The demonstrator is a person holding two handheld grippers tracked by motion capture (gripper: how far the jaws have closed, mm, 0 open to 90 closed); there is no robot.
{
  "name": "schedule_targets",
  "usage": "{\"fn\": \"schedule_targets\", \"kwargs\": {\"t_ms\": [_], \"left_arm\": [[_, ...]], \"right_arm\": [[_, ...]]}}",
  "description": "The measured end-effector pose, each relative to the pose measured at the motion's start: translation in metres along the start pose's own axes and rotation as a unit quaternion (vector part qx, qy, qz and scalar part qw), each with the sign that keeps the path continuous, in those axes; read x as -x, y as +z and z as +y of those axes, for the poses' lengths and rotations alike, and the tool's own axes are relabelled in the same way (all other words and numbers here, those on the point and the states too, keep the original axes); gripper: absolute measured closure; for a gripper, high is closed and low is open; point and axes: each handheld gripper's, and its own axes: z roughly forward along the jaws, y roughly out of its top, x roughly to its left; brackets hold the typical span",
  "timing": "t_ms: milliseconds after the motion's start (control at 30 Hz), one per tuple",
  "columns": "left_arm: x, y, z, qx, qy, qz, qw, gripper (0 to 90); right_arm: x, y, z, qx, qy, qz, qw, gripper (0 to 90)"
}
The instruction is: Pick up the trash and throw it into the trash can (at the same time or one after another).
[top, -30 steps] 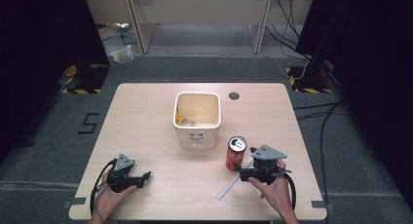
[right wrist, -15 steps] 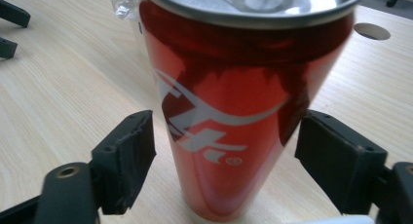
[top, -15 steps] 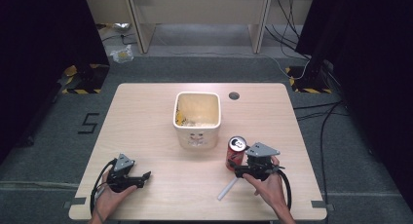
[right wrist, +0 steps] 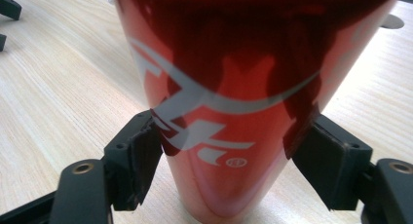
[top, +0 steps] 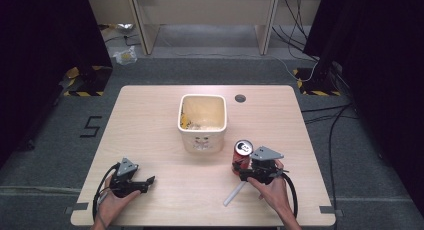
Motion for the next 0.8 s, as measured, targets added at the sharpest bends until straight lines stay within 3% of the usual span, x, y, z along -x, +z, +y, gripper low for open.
{"fn": "schedule_targets", "kwargs": {"t_ms": [300, 800], "left_arm": [[0.0, 0.0, 0.0, 0.0, 0.0, 0.0, 1.0, 17.4], [0.0, 0.0, 0.0, 0.001, 0.0, 0.0, 1.0, 17.4]], "right_arm": [[-0.002, -0.003, 0.003, 0.015, -0.008, 0.003, 0.9999, 33.3], [-0.002, -0.017, 0.029, 0.033, -0.015, 0.009, 0.9993, 33.5]]}}
